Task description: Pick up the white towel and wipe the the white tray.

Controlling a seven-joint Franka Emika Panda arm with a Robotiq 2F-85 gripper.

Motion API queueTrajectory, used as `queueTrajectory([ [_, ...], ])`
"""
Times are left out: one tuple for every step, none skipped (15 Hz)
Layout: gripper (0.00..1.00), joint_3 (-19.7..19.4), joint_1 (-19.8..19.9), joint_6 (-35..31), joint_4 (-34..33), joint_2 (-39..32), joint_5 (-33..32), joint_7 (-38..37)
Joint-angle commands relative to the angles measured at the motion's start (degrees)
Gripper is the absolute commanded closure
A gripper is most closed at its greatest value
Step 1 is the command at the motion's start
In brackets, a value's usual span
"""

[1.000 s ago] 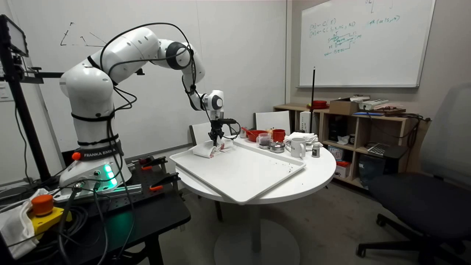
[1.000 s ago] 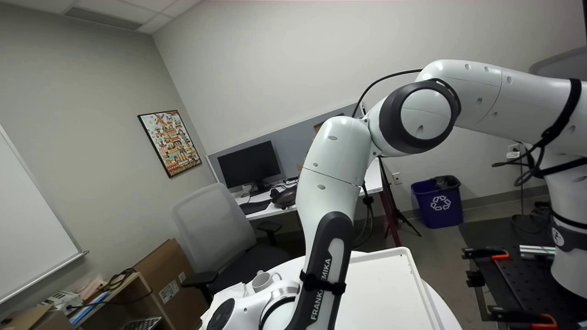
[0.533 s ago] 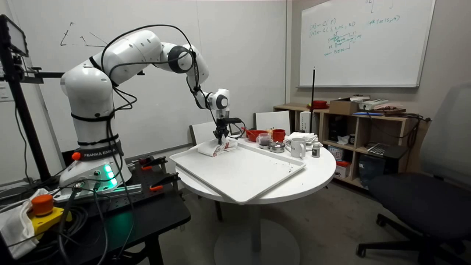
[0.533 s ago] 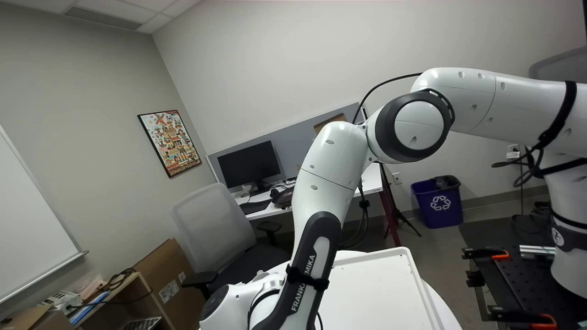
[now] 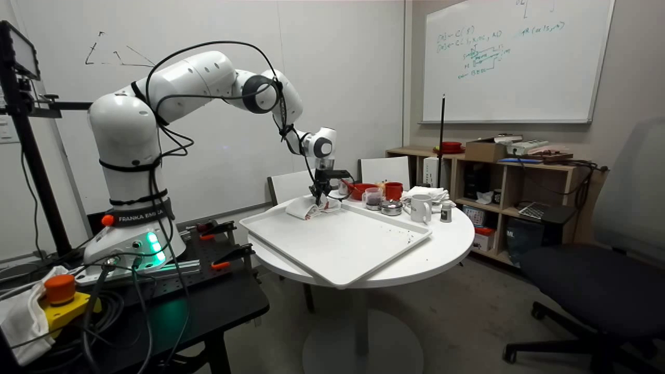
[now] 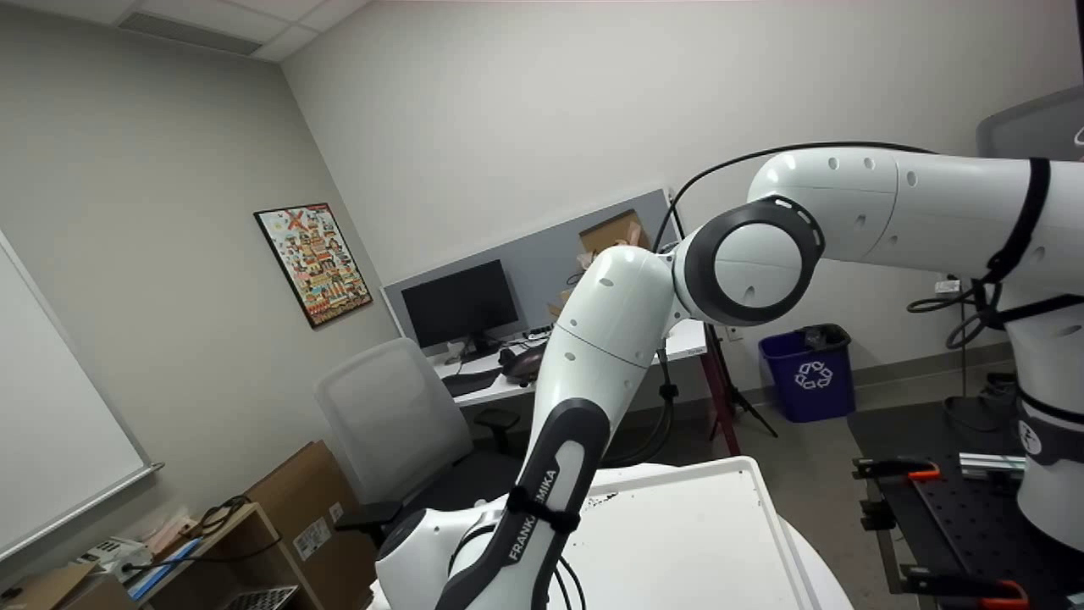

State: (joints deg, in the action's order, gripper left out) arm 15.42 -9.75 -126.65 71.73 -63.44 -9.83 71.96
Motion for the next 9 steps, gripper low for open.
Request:
queueTrajectory([
  [0.98,0.1,1.2,-0.4,-3.5,-2.1,2.2,1.4],
  [0.98,0.0,1.5,-1.1,-3.2,-1.9,2.2,1.3],
  [0.98,-0.1,1.9,-1.6,-3.0,-1.7,2.3,1.3],
  [0.98,-0.4,2.2,-2.6,-2.3,-1.3,2.1,1.1],
  [0.98,-0.8,2.6,-3.7,-1.6,-0.8,1.9,0.8],
  [0.98,-0.9,3.0,-4.6,-1.1,-0.5,1.8,0.8],
  [0.98,-1.1,3.5,-5.6,-0.4,0.0,1.8,0.8],
  [0.98,-1.1,4.2,-6.7,0.5,0.5,1.9,0.9],
  [0.98,-1.1,4.9,-7.9,1.4,0.9,1.9,1.0],
])
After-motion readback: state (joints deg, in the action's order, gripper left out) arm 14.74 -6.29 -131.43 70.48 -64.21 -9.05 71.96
